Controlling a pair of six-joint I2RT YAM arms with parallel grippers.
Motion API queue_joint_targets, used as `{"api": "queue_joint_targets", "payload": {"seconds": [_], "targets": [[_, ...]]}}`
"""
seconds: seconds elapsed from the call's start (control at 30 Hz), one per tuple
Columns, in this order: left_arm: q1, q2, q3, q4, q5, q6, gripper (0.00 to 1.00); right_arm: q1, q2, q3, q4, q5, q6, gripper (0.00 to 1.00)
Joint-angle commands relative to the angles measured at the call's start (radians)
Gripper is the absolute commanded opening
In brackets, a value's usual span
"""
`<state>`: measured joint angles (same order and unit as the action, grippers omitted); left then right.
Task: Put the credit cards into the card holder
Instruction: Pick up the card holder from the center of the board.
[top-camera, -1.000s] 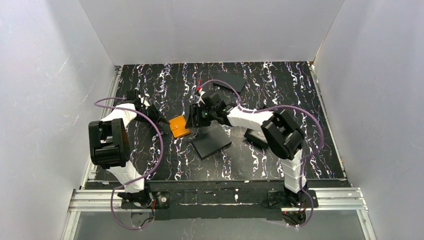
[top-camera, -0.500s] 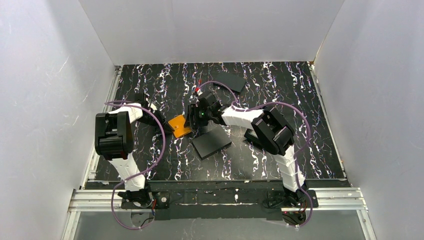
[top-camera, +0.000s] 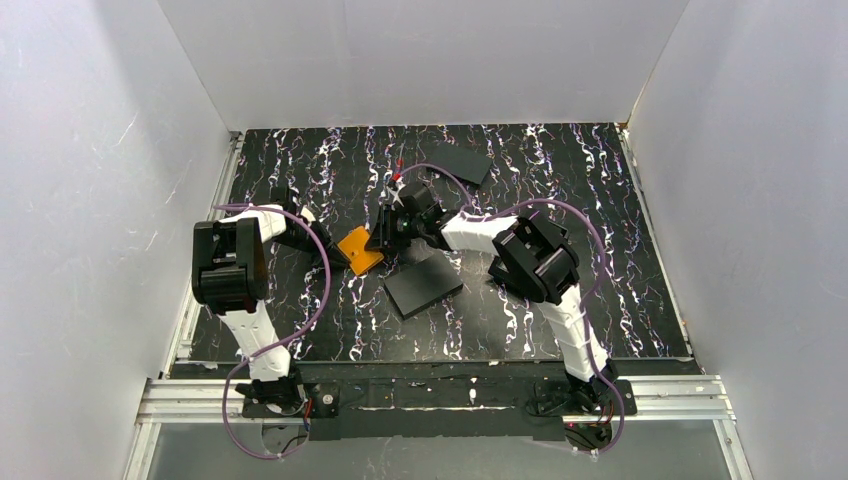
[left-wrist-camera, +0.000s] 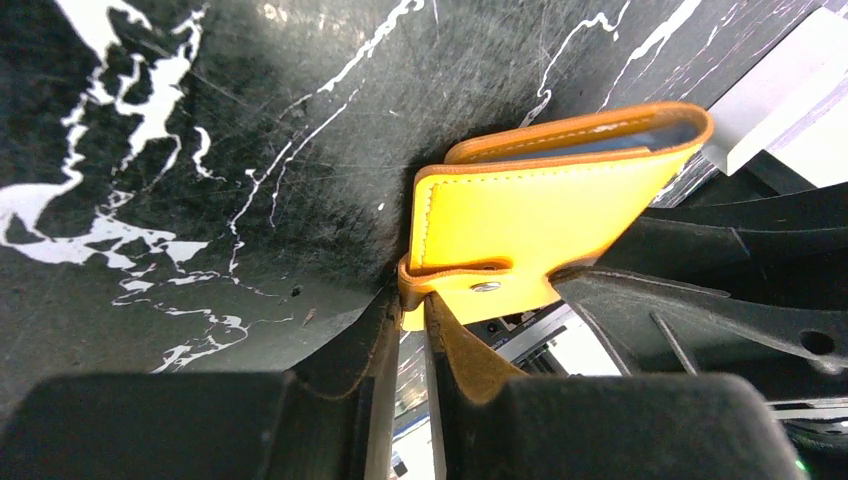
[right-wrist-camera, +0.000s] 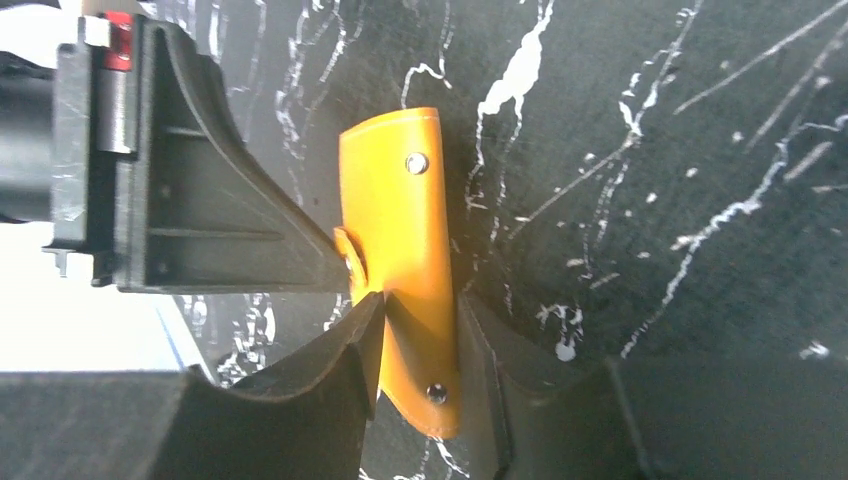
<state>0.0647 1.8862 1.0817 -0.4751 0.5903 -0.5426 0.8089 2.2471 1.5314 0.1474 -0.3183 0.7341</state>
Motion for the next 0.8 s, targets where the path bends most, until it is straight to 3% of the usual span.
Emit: {"api": "queue_joint_targets", "payload": {"seconds": [0.0,0.13,0.2,0.27,0.4,0.5,0.77], "targets": [[-0.018,0.028,0.011,-0.039,-0.025,0.023,0.12,0.006,0.032,-0.037,0.275,-0.13,0.159,0.4],[-0.027,0.019,0.014,-0.041,-0.03,0.029,0.11,0.008,0.048,-0.041,0.331,-0.148,0.197,0.45],[-0.034,0.005,0.015,-0.042,-0.03,0.035,0.11,0.009,0.043,-0.048,0.336,-0.148,0.193,0.42],[-0.039,-0.022,0.014,-0.037,-0.029,0.038,0.14,0.009,0.017,-0.069,0.331,-0.136,0.169,0.25],[-0.042,-0.14,-0.027,0.022,-0.027,0.035,0.37,0.01,-0.088,-0.094,0.138,0.019,-0.008,0.01],[-0.05,-0.233,-0.061,0.063,-0.038,0.038,0.45,0.017,-0.147,-0.092,0.018,0.099,-0.095,0.01],[-0.143,-0.287,-0.047,0.043,-0.101,0.069,0.49,0.064,-0.239,-0.126,-0.027,0.204,-0.147,0.01]]}}
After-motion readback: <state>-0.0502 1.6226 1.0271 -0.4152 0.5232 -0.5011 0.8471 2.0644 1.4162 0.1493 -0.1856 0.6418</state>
